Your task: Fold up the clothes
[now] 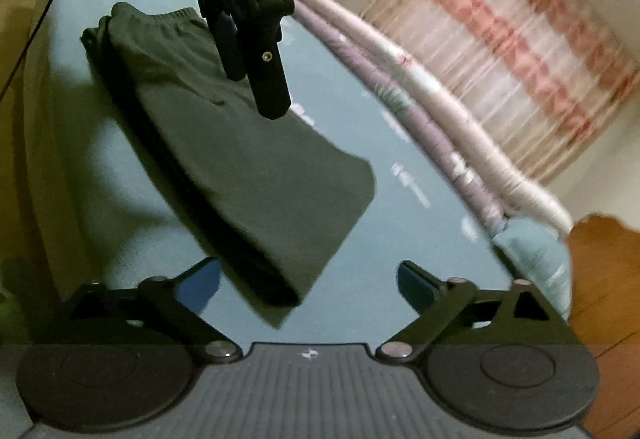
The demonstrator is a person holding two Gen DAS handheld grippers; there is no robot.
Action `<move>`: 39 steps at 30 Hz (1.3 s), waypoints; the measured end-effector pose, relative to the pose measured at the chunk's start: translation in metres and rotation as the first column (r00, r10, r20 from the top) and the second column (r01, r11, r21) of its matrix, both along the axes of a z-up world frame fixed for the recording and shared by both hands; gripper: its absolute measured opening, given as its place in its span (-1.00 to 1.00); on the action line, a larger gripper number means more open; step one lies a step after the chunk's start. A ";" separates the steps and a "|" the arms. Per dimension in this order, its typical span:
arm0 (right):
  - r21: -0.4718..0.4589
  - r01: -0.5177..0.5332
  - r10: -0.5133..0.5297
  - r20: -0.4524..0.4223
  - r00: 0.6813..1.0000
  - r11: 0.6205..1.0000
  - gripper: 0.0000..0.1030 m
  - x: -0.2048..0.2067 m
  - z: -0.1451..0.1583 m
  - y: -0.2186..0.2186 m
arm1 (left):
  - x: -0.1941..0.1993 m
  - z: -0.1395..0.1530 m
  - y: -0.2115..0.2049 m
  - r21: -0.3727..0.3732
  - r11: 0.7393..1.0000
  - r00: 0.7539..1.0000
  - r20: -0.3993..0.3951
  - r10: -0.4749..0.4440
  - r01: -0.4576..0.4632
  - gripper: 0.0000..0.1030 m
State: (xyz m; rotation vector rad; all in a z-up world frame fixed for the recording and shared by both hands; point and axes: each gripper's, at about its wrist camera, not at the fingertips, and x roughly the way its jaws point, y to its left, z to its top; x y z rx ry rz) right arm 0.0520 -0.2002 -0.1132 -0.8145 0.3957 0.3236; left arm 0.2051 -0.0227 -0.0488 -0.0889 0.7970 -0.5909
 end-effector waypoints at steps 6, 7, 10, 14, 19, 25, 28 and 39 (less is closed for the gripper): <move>-0.067 -0.008 0.015 0.095 0.995 0.998 0.99 -0.004 -0.007 0.001 | -0.016 -0.007 0.007 -0.023 0.998 0.998 0.021 0.067 -0.067 0.73; -0.080 -0.009 0.018 0.109 0.994 0.997 0.99 -0.003 -0.009 0.001 | -0.018 -0.008 0.009 -0.026 0.997 0.997 0.018 0.072 -0.071 0.73; -0.150 -0.012 0.032 0.138 0.990 0.989 1.00 0.002 -0.014 0.006 | -0.022 -0.010 0.012 -0.022 0.997 0.997 0.007 0.080 -0.080 0.73; -0.226 -0.039 0.075 0.157 0.985 0.973 1.00 0.009 -0.017 0.013 | -0.018 -0.011 0.019 -0.023 0.996 0.996 -0.001 0.090 -0.090 0.73; -0.295 -0.047 0.100 0.166 0.981 0.954 1.00 0.020 -0.016 0.023 | -0.008 -0.013 0.023 -0.038 0.995 0.996 -0.016 0.090 -0.091 0.74; -0.364 -0.100 0.132 0.065 0.989 0.926 1.00 0.023 -0.012 0.026 | -0.002 -0.017 0.025 -0.061 0.995 0.997 -0.026 0.073 -0.074 0.75; -0.384 -0.094 0.121 0.046 0.992 0.918 1.00 0.032 -0.012 0.029 | 0.002 -0.020 0.025 -0.066 0.995 0.997 -0.026 0.074 -0.076 0.75; -0.425 -0.099 0.162 0.116 0.980 0.900 1.00 0.040 -0.013 0.050 | 0.001 -0.026 0.030 -0.079 0.994 0.997 -0.039 0.071 -0.074 0.75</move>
